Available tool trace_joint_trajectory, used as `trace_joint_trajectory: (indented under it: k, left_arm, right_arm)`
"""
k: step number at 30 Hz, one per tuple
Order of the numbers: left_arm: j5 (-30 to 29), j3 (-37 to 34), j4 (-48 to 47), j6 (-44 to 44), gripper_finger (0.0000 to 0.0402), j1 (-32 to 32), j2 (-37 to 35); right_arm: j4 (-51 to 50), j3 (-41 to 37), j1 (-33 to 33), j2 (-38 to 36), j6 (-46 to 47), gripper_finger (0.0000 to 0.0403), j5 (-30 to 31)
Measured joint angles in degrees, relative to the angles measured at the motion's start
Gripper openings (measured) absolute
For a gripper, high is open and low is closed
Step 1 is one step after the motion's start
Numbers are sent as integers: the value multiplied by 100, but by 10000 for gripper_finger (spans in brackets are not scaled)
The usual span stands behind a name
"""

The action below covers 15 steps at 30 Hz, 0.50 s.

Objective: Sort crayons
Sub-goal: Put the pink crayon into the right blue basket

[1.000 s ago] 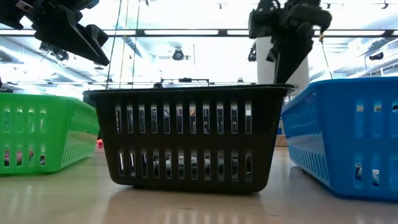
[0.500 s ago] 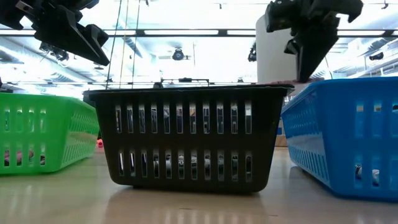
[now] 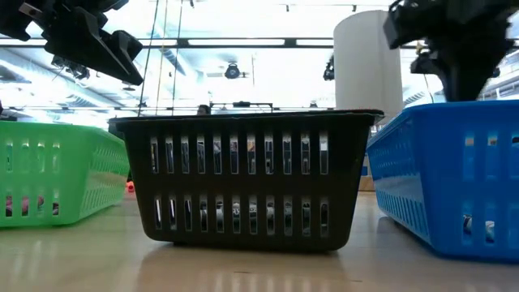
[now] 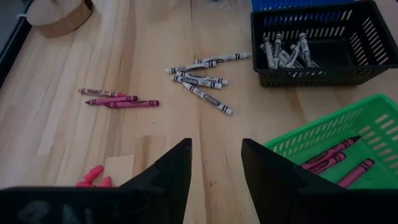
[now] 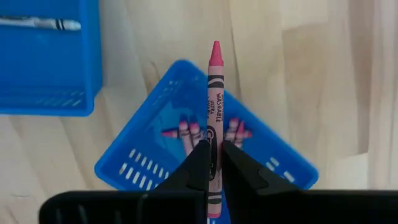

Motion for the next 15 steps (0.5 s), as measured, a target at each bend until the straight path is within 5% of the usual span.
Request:
trace_joint_trajectory:
  k: [15]
  left_arm:
    - [-1, 0, 253, 526, 151, 53, 0]
  right_arm:
    - [-46, -149, 859, 0, 1209, 36, 79]
